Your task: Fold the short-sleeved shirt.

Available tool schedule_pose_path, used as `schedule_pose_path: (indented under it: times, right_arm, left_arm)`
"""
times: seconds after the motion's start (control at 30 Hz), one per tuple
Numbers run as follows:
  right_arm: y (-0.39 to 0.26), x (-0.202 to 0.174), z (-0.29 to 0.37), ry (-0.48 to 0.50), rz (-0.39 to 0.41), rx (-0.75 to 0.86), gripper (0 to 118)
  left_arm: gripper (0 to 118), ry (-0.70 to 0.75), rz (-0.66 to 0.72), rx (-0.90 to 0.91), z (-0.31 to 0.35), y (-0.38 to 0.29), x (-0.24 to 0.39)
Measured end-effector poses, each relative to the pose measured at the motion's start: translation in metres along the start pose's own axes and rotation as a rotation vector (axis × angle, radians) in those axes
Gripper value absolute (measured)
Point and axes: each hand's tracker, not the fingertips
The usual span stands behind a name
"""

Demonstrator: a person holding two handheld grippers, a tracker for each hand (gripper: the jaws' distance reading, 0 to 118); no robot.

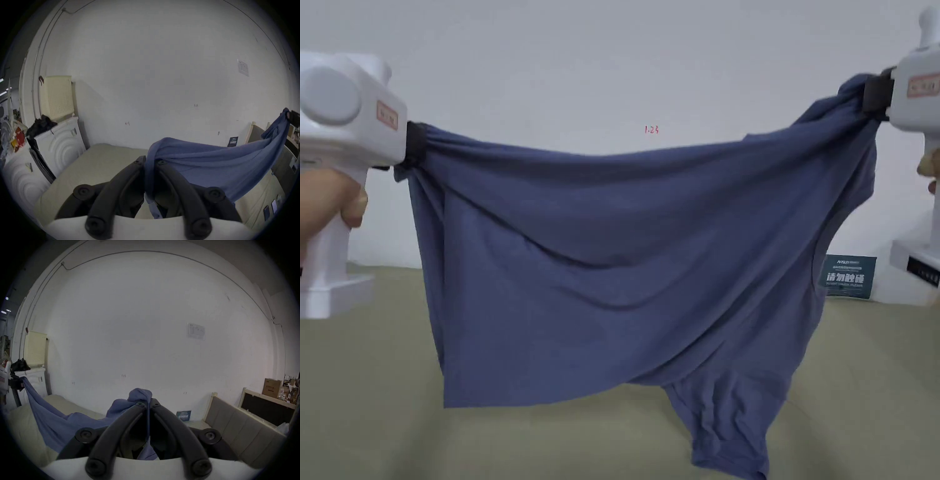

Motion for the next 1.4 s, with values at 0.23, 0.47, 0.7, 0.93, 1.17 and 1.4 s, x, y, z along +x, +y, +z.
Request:
schedule_pose_path:
  times: [0.23, 0.47, 0.7, 0.93, 1.17, 1.4]
  right_arm:
    - [-0.085, 0.009, 0.043, 0.014, -0.076, -0.148, 2]
    - [-0.172, 0.013, 0.115, 0.031, -0.116, -0.257, 2]
    - [-0.261, 0.021, 0.194, 0.020, -0.198, -0.401, 2]
    - [-0.327, 0.020, 0.261, -0.019, -0.343, -0.573, 2]
    - [-0.371, 0.020, 0.300, 0.000, -0.339, -0.693, 2]
    - [-0.385, 0.026, 0.308, -0.021, -0.362, -0.775, 2]
  left_arm:
    - [11, -0.064, -0.018, -0.087, 0.008, -0.067, -0.016]
    - [11, -0.140, -0.008, -0.198, 0.034, -0.145, -0.029]
    - [11, -0.203, 0.056, -0.342, 0.072, -0.245, -0.042]
    - [11, -0.179, 0.112, -0.471, 0.106, -0.339, -0.059]
    - [11, -0.175, 0.087, -0.550, 0.138, -0.385, -0.069]
    - [11, -0.182, 0.098, -0.572, 0.154, -0.402, -0.075]
